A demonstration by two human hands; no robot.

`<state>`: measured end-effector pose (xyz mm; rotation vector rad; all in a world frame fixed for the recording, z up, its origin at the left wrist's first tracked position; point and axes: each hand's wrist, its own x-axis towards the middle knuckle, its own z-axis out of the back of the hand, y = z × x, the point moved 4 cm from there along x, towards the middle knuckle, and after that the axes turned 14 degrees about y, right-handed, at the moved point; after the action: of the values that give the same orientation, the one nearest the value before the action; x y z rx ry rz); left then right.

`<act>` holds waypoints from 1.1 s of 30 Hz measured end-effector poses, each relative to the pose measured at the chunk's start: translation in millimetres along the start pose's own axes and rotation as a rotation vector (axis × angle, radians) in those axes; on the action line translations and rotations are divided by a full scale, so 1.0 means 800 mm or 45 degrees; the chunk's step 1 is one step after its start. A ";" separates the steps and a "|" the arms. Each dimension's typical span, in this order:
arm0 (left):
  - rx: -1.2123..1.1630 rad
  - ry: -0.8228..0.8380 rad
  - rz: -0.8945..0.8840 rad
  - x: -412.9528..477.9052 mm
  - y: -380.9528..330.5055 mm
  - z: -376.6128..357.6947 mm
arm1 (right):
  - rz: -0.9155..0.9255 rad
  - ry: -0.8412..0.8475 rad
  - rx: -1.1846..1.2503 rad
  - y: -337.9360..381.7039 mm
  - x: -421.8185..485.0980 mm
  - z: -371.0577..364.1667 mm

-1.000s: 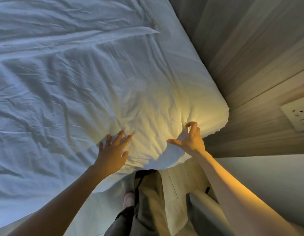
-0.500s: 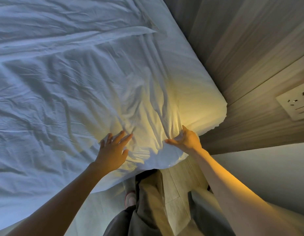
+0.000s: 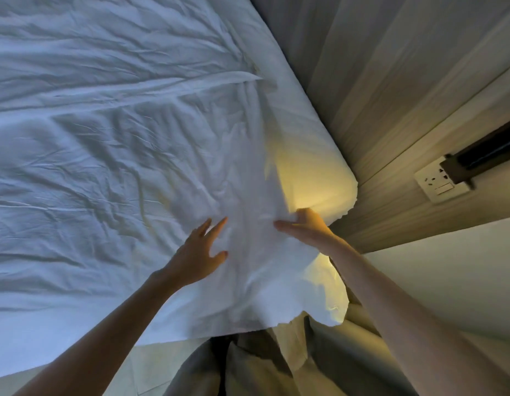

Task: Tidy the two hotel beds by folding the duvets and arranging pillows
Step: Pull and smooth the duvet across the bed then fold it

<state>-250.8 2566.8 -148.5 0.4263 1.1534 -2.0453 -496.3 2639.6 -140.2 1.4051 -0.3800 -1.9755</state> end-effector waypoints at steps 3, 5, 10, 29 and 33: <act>-0.054 0.027 -0.100 -0.043 -0.044 0.003 | 0.066 -0.068 0.001 0.049 -0.036 0.014; -0.168 0.012 -0.147 -0.067 -0.068 0.005 | 0.113 -0.095 0.077 0.079 -0.058 0.028; -0.126 -0.254 -0.246 -0.106 -0.104 0.007 | 0.275 -0.310 0.305 0.142 -0.100 0.059; 0.151 -0.920 0.145 -0.140 -0.100 0.132 | 1.061 -0.328 -1.300 0.235 -0.176 0.043; 0.211 -0.918 0.107 -0.131 -0.126 0.149 | 1.020 -0.356 -1.421 0.213 -0.168 -0.006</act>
<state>-246.4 2545.3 38.2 -0.1859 0.5204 -1.9695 -405.7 2605.9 54.3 0.1882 0.0767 -1.2874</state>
